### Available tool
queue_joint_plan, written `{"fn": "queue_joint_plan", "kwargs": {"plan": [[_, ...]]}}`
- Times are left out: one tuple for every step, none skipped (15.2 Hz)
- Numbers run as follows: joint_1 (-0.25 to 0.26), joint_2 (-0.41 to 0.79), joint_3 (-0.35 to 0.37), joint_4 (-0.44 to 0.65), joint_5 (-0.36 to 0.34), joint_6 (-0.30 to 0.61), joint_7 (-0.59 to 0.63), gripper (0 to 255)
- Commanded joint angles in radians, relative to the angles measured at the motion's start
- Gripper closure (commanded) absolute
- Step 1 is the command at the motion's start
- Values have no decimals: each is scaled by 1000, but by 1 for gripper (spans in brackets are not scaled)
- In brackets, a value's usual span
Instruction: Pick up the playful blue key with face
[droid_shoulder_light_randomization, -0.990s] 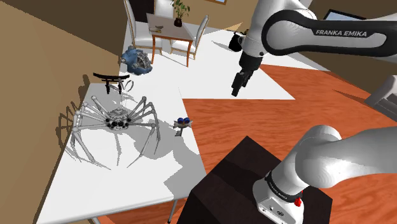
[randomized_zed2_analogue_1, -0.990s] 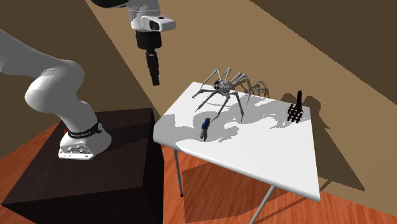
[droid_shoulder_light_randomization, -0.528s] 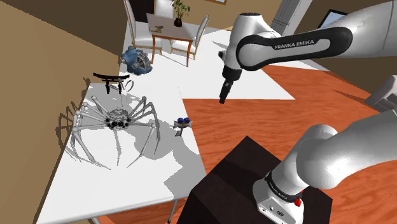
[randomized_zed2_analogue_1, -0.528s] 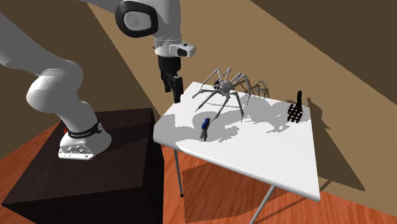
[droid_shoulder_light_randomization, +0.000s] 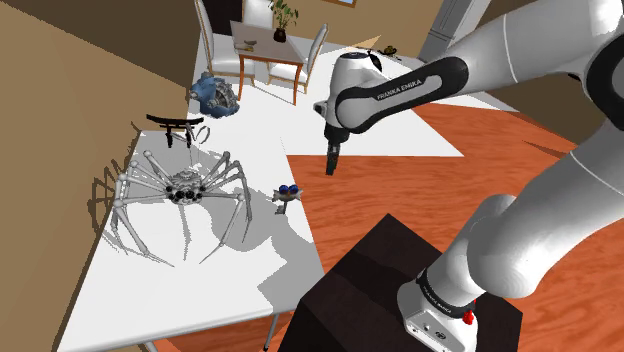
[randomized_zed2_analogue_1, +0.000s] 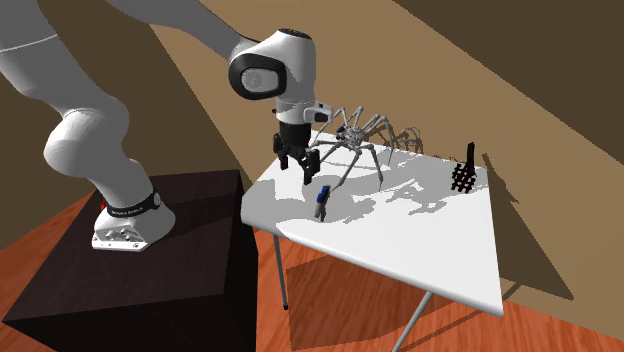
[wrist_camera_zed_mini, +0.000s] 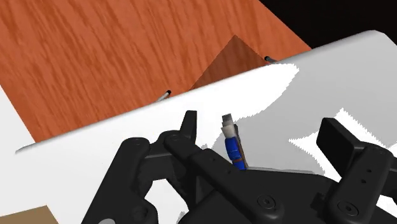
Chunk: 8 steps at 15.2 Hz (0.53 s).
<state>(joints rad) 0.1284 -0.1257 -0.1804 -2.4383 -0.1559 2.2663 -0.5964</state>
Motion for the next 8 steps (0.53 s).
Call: {"fn": "queue_joint_plan", "kwargs": {"plan": [[11,87,-1,24,10,58,-63,0],[14,127,0,39,16,81,-93,0],[17,167,3,54,22,103,-124,0],[19,207,7,70,28,124,-153,0],[19,246,12,87,33,144,-182,0],[20,286,18,105,37,163,-211,0],[20,325,24,123,41,181,-238,0],[19,363,32,142,44,197,-265,0]]}}
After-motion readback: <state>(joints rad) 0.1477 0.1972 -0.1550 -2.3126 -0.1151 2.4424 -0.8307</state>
